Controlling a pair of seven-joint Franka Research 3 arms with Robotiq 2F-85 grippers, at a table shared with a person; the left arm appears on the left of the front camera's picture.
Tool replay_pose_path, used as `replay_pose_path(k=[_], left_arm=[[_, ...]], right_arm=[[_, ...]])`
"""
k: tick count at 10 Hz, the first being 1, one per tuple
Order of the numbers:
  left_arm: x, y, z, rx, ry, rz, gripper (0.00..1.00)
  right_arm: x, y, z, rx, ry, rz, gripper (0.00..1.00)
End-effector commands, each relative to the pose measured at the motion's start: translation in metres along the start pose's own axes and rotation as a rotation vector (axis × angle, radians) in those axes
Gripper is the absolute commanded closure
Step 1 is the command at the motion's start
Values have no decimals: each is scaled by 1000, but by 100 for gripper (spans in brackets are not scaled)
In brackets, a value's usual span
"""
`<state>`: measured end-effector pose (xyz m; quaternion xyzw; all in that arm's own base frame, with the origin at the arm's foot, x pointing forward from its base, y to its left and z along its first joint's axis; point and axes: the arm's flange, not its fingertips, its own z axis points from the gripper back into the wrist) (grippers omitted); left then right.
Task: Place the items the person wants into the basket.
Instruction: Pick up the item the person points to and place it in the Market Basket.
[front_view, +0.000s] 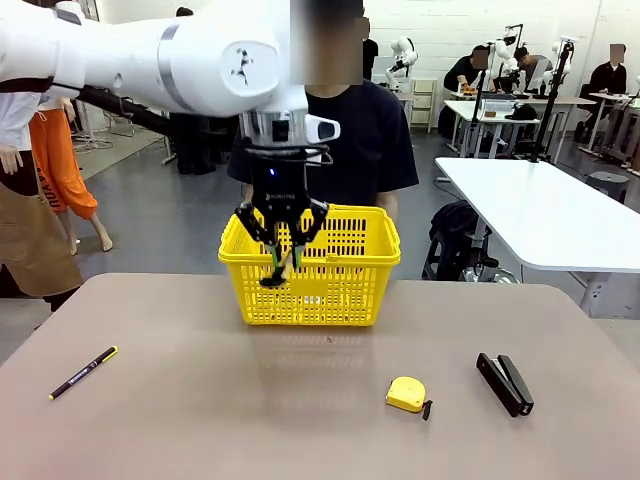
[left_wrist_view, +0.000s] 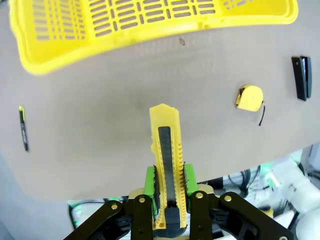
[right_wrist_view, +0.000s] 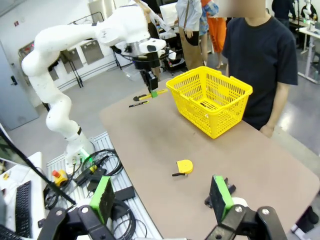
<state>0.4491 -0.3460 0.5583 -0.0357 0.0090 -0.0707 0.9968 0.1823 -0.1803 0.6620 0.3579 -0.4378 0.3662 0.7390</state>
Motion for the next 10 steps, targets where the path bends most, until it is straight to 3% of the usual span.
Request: replay_pose_path(k=[1, 4, 6, 10], left_arm=[[61, 9, 27, 1, 104, -197, 74], [107, 24, 35, -4, 112, -462, 74], [107, 22, 28, 48, 6, -593, 74], [113, 18, 10, 140, -120, -681, 74]], right_arm=[[2, -1, 0, 14, -21, 15, 0], [2, -1, 0, 14, -21, 15, 0], [2, -1, 0, 14, -21, 15, 0], [2, -1, 0, 14, -21, 15, 0]])
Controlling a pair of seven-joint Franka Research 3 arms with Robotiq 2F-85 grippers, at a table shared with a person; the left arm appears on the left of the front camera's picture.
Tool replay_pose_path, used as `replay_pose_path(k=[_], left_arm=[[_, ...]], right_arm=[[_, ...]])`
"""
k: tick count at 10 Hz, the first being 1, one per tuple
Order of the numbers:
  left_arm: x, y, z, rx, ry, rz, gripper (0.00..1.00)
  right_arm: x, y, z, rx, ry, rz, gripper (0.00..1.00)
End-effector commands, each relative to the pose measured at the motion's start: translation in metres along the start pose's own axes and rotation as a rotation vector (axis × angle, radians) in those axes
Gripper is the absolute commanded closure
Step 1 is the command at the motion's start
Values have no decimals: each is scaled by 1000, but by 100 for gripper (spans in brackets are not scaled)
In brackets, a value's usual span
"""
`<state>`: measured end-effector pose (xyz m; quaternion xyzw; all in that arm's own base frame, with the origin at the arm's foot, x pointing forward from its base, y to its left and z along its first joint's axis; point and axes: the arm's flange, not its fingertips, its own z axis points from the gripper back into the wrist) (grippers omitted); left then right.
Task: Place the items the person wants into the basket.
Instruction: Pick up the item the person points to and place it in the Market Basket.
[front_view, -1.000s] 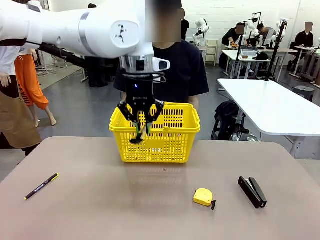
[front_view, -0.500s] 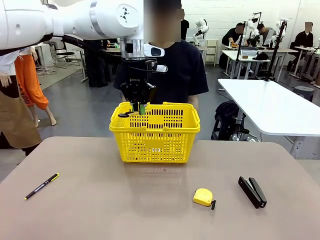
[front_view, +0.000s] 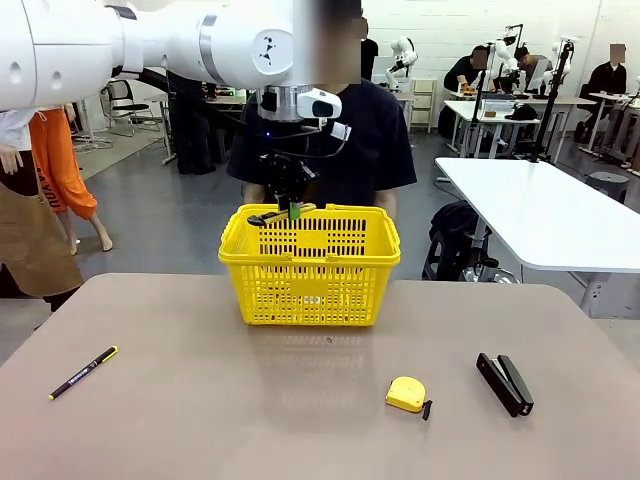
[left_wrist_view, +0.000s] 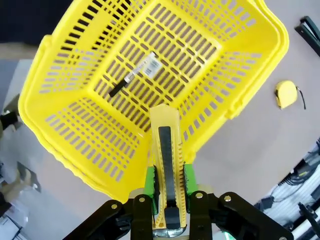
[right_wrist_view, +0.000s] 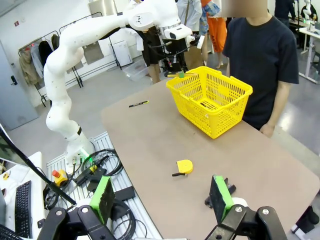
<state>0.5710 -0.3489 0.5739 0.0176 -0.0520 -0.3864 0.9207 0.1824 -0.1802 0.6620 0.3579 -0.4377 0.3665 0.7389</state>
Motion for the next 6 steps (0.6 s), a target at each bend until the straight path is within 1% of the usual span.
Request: replay_pose_path(k=[1, 2, 3, 6], left_arm=[[-7, 2, -6, 22, -14, -34, 74], [-5, 1, -4, 3, -8, 9, 74], [2, 0, -5, 5, -12, -4, 74], [2, 0, -5, 5, -12, -4, 74]], right_arm=[[2, -1, 0, 14, -21, 15, 0], [2, -1, 0, 14, -21, 15, 0], [2, -1, 0, 14, -21, 15, 0], [2, -1, 0, 14, -21, 15, 0]])
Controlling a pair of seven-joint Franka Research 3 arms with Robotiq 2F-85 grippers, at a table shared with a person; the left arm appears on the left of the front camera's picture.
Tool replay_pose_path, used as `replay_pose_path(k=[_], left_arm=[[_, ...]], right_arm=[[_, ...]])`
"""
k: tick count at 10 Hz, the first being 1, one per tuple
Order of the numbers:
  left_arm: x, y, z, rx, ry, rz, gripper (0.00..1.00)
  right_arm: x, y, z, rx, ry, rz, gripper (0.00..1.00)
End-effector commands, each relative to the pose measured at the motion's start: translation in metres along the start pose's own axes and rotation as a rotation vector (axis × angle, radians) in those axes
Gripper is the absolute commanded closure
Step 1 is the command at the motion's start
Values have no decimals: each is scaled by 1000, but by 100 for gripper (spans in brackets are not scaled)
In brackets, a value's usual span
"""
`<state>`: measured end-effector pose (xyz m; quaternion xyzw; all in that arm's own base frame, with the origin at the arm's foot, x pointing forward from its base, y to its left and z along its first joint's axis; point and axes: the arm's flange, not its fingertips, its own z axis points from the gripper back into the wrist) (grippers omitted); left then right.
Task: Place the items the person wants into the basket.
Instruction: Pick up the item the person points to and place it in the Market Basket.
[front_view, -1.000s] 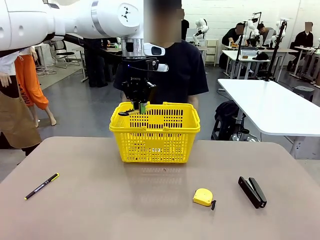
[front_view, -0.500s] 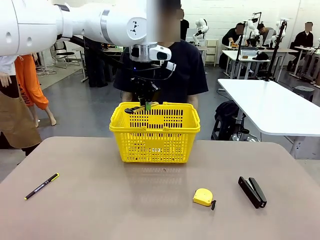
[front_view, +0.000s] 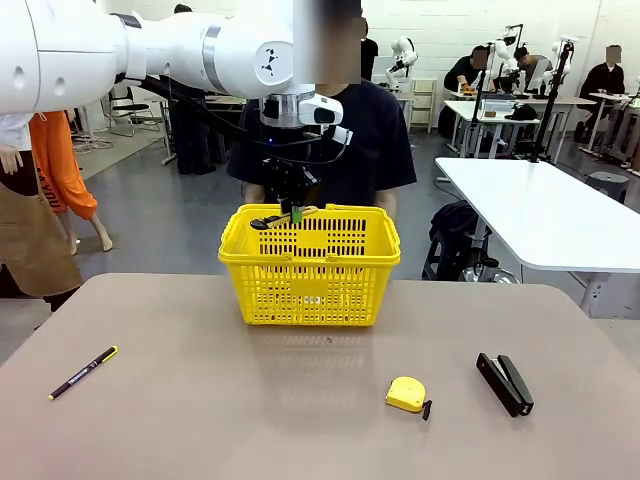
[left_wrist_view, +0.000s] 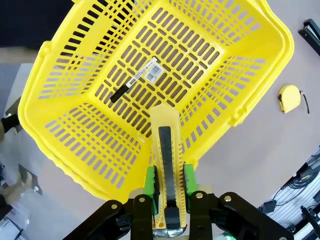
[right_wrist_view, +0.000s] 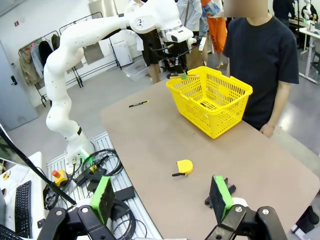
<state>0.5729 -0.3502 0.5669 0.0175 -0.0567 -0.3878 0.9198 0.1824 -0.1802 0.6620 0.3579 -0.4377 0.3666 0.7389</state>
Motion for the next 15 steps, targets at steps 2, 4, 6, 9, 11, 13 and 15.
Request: replay_pose_path(k=[2, 4, 6, 9, 11, 13, 15], left_arm=[[3, 6, -4, 9, -76, -166, 74], [8, 17, -23, -61, -159, -429, 74], [12, 21, -29, -112, -128, -542, 74], [15, 25, -41, -55, -30, -750, 74], [19, 20, -58, -18, -20, -779, 74], [24, 17, -72, 22, -46, -808, 74], [28, 18, -88, 29, -35, -792, 74]], right_arm=[[2, -1, 0, 14, -21, 15, 0], [2, -1, 0, 14, -21, 15, 0], [2, -1, 0, 14, -21, 15, 0], [2, -1, 0, 14, -21, 15, 0], [2, -1, 0, 14, -21, 15, 0], [2, -1, 0, 14, -21, 15, 0], [2, -1, 0, 14, -21, 15, 0]])
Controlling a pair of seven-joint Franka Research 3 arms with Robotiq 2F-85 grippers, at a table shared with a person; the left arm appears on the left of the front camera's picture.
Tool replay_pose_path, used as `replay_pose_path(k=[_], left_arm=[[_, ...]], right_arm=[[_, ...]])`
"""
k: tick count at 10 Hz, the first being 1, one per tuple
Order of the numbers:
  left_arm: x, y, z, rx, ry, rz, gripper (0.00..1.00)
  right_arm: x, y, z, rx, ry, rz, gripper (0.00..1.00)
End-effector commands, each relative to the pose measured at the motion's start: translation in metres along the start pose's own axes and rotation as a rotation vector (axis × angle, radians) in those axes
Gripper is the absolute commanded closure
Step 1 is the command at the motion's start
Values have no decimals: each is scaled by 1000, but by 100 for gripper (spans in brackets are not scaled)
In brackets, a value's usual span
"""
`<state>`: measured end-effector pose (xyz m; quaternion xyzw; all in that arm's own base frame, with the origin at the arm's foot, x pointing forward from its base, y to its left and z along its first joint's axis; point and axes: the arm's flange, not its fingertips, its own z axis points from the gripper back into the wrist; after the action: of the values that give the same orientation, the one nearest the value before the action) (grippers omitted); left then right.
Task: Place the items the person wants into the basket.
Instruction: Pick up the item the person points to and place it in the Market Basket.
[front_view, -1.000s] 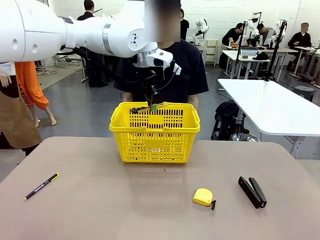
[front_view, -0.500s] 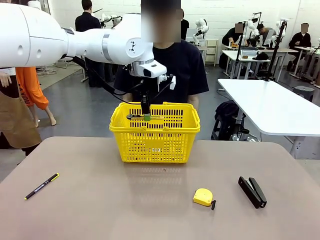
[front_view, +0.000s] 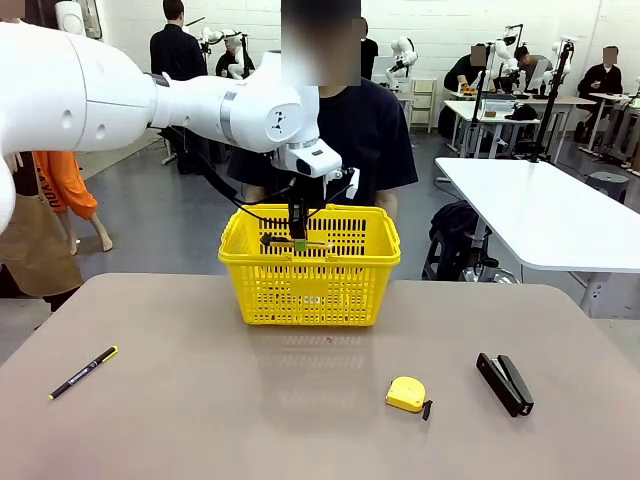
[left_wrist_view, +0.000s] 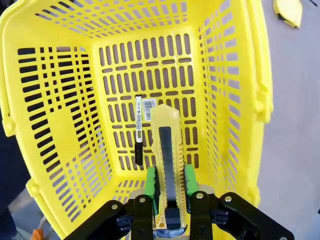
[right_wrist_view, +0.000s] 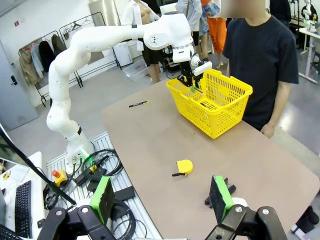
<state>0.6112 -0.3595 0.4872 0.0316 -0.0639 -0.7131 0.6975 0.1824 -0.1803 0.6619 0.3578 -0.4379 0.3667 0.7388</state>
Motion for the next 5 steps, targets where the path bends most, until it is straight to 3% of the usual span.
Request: replay_pose_path(k=[1, 5], left_arm=[[-3, 9, -12, 25, 27, 16, 74], [-2, 18, -39, 29, 53, 76, 74]], right_arm=[[2, -1, 0, 14, -21, 14, 0], [2, -1, 0, 14, -21, 14, 0]])
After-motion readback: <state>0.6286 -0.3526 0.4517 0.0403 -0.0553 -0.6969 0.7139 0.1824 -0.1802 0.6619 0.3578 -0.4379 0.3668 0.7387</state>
